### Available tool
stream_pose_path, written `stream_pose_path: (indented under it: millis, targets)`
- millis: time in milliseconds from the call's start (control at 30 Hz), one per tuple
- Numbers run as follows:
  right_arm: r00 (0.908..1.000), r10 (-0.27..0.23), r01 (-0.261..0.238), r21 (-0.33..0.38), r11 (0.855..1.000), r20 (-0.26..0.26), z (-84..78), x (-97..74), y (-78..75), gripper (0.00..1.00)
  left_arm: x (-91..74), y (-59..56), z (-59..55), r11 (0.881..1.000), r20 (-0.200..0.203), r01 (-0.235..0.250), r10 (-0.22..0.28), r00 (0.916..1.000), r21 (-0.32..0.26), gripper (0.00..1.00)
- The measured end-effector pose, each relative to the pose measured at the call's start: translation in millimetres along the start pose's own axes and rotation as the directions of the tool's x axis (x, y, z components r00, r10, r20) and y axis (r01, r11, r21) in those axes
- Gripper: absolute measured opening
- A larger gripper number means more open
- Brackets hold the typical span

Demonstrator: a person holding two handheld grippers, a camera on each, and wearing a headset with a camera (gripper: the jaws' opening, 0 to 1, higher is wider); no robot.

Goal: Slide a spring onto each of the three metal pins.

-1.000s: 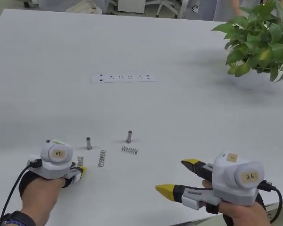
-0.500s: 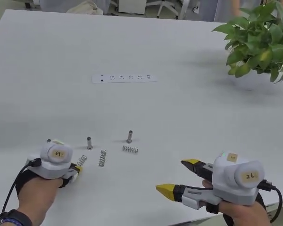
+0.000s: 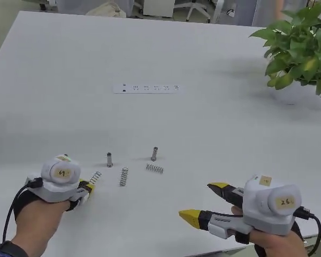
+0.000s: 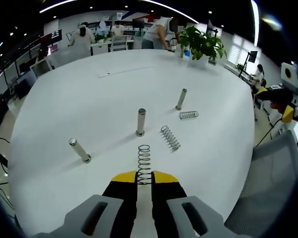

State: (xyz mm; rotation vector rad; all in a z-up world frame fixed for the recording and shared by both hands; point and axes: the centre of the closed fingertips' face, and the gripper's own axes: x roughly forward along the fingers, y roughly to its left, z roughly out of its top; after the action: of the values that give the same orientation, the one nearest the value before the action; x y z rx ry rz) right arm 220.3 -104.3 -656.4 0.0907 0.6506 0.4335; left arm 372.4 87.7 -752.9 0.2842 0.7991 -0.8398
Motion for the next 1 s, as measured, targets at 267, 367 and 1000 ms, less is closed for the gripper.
stream_pose_path:
  millis: [267, 367, 1000]
  targets:
    - [0.9996, 0.026, -0.026, -0.008, 1.0, -0.009, 0.4, 9.0, 7.1, 0.63, -16.8, -5.2, -1.9, 0.999, 0.022, -0.002, 0.001, 0.9998, 0.035, 0.02]
    - [0.9992, 0.039, -0.039, -0.009, 0.999, -0.012, 0.3, 14.5, 10.2, 0.62, -23.8, -9.1, -3.0, 0.999, 0.035, 0.001, -0.002, 0.9994, 0.032, 0.02]
    - [0.9879, 0.154, -0.155, -0.055, 0.986, -0.018, 12.0, 48.1, 46.9, 0.55, -61.4, -55.5, 6.6, 0.988, 0.093, 0.06, -0.073, 0.993, 0.14, 0.02]
